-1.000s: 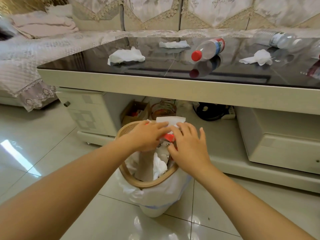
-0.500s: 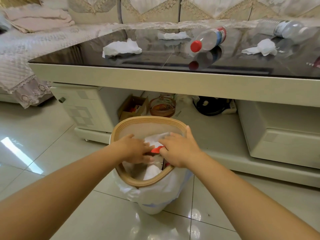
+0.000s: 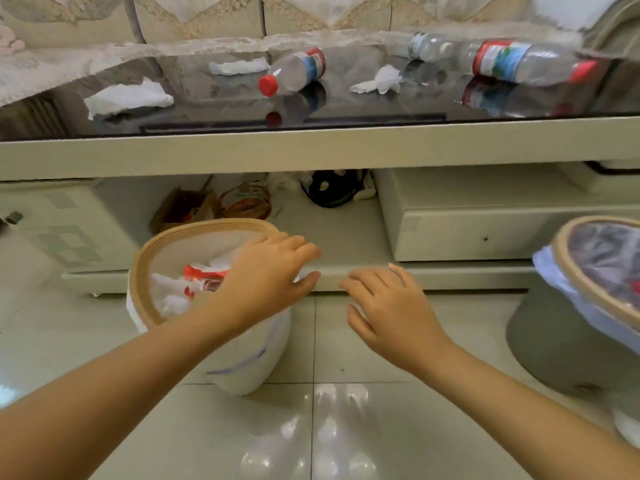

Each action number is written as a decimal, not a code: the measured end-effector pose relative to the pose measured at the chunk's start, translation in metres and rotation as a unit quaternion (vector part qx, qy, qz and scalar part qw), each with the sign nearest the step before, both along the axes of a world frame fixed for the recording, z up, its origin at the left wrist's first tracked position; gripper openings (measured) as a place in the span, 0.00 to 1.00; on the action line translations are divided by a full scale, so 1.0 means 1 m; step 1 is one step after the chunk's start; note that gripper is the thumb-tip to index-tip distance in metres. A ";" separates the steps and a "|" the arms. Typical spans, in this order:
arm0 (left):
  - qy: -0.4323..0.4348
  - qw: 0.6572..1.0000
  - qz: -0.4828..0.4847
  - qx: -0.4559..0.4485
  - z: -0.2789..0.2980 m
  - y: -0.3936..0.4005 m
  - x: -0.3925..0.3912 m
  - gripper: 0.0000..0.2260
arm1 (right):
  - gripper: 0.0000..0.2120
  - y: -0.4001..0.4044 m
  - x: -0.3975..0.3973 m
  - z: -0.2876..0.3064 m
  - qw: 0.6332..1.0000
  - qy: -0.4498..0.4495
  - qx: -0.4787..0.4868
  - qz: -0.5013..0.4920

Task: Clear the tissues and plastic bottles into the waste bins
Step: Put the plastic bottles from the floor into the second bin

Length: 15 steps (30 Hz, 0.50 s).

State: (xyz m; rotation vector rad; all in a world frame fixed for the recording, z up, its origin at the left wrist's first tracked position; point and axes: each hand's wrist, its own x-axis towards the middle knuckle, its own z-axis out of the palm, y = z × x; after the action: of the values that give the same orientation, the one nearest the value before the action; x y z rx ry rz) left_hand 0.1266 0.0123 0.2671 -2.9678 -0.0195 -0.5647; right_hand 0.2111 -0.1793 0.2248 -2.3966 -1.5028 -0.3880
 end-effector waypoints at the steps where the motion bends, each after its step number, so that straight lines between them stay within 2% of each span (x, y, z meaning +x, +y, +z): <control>1: 0.021 1.000 -0.015 0.002 -0.005 -0.017 0.007 0.12 | 0.15 -0.020 0.000 -0.004 1.000 0.003 -0.012 -0.014; 7: 0.125 0.984 -0.126 0.000 -0.053 -0.133 0.052 0.14 | 0.17 -0.145 -0.006 -0.034 0.990 0.021 -0.085 -0.106; 15: 0.217 0.945 -0.244 0.010 -0.114 -0.288 0.100 0.19 | 0.17 -0.300 -0.024 -0.082 0.946 0.069 -0.153 -0.278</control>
State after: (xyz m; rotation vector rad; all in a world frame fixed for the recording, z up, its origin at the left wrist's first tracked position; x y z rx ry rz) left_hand 0.2263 -0.2756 0.1531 -2.9983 0.7688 0.0680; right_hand 0.1867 -0.4792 0.1425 -3.0090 -0.8513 -0.0931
